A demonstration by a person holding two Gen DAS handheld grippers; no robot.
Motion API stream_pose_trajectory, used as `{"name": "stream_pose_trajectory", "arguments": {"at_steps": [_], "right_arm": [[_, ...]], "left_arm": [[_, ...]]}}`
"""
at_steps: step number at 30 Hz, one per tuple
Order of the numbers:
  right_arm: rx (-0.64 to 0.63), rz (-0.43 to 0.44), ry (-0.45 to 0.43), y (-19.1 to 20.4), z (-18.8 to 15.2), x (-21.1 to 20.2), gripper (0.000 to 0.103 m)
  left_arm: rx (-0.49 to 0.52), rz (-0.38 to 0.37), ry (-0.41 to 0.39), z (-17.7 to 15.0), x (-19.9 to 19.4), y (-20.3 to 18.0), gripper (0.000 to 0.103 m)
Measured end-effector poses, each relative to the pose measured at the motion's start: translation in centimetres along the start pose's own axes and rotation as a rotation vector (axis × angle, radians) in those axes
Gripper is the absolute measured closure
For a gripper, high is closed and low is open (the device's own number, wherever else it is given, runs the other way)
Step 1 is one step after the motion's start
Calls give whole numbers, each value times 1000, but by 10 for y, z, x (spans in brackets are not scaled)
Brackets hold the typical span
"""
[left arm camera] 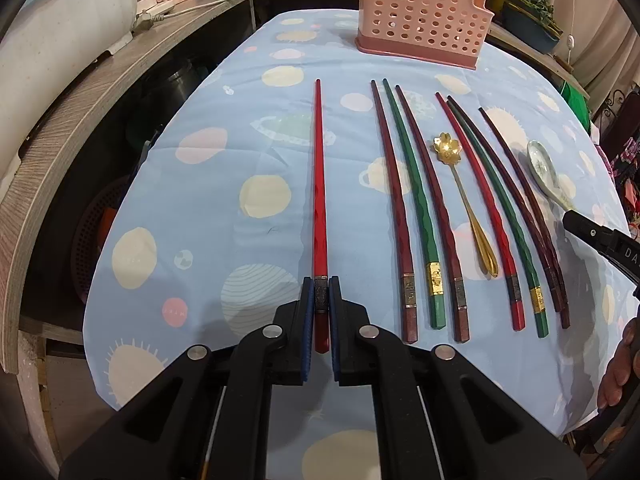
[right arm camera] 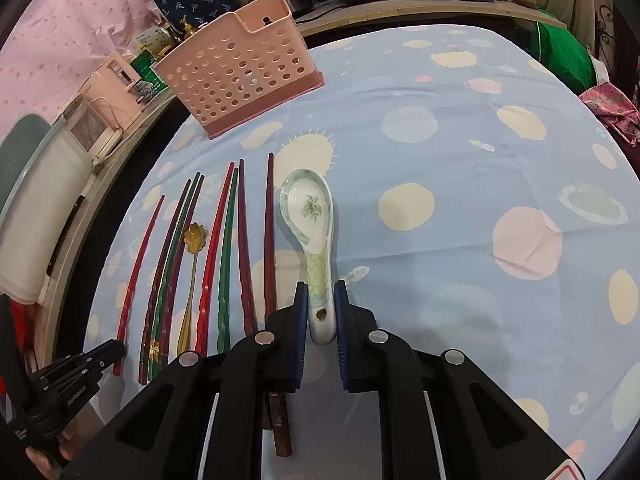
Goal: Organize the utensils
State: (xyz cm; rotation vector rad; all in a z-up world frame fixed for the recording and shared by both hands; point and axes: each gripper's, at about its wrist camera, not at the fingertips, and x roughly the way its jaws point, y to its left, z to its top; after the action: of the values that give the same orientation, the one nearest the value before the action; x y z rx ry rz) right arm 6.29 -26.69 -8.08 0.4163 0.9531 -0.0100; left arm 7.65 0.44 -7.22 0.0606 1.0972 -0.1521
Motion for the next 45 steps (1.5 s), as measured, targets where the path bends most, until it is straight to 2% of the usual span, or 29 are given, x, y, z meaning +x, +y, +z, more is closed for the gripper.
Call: {"name": "stream_pose_trajectory", "arguments": {"at_steps": [10,19,26,37,45], "right_arm": [[-3,4,-4,0,-4,2,93],[-25,-44,-80,4,8,-29,97],[-47,-73,-107,6,19,-42,98],[-55,-76,-131,9,25,-48,98],[-33,-57,-139,5,23,-56,98]], "left_arm": [[-1,-3,-2,0,-1,0,96],[-12,-39,-43,5,-22,3,96],[-27,-76,-90,21,-43,5,96],[-48,-70,-170,44,-66,14,96],[-47,-62,-173,45,-67,15,96]]}}
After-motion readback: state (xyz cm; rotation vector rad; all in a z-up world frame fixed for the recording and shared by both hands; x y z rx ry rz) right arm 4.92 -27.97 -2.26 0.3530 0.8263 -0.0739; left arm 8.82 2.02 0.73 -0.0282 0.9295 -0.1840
